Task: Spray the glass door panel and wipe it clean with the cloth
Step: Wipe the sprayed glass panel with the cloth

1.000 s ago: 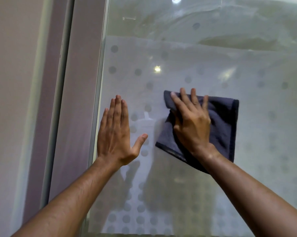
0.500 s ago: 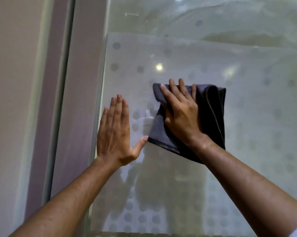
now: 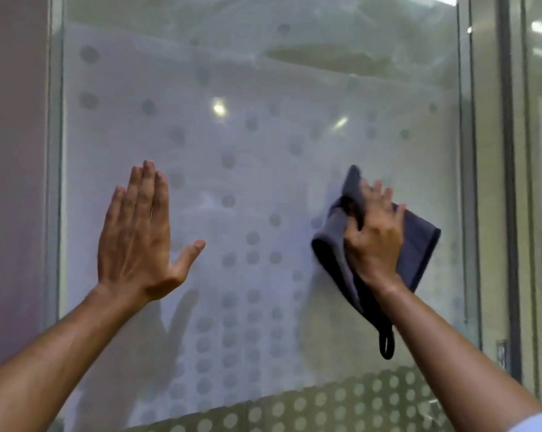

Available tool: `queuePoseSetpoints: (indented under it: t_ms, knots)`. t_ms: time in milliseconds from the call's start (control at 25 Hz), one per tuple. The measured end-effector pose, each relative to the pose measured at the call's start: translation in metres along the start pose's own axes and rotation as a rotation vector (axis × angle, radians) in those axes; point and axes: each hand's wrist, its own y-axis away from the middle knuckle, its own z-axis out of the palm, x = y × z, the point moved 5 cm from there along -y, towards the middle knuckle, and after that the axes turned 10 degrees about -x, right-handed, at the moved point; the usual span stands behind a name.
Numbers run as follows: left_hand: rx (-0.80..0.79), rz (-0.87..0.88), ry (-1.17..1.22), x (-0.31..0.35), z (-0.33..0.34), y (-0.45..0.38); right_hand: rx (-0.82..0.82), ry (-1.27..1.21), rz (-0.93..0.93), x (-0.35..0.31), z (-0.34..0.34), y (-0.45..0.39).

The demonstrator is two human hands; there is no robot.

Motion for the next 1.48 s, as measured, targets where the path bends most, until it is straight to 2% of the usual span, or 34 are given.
queuePoseSetpoints:
  t_ms: [120,200,360,520,680,880,1080,1240,1480]
  knots:
    - [0.000,0.000,-0.015,0.000,0.000,0.000,0.044,-0.084,0.257,0.050,-0.013,-0.026]
    - [0.002,-0.004,-0.025,0.001,0.001,0.000,0.070,-0.145,0.318,0.056,-0.019,-0.047]
    - [0.000,-0.007,-0.029,0.001,0.001,0.000,0.035,-0.175,0.131,0.006,-0.016,-0.063]
    - [-0.018,-0.008,-0.033,0.003,0.000,0.000,-0.073,-0.216,-0.166,-0.056,0.000,-0.028]
    - [-0.004,-0.009,0.023,0.020,-0.005,-0.003,-0.191,-0.177,-0.407,-0.077,0.016,0.012]
    - [0.073,0.049,0.098,0.085,-0.022,-0.028,-0.285,-0.245,-0.415,-0.072,0.008,0.014]
    - [0.108,0.048,0.118,0.133,-0.033,-0.060,-0.427,-0.527,-0.406,-0.064,-0.008,0.010]
    - [0.100,0.059,0.113,0.147,-0.030,-0.075,-0.393,-0.627,-0.365,-0.055,-0.020,0.001]
    - [0.077,0.049,0.092,0.153,-0.029,-0.077,-0.222,-0.478,-0.394,-0.035,-0.033,-0.013]
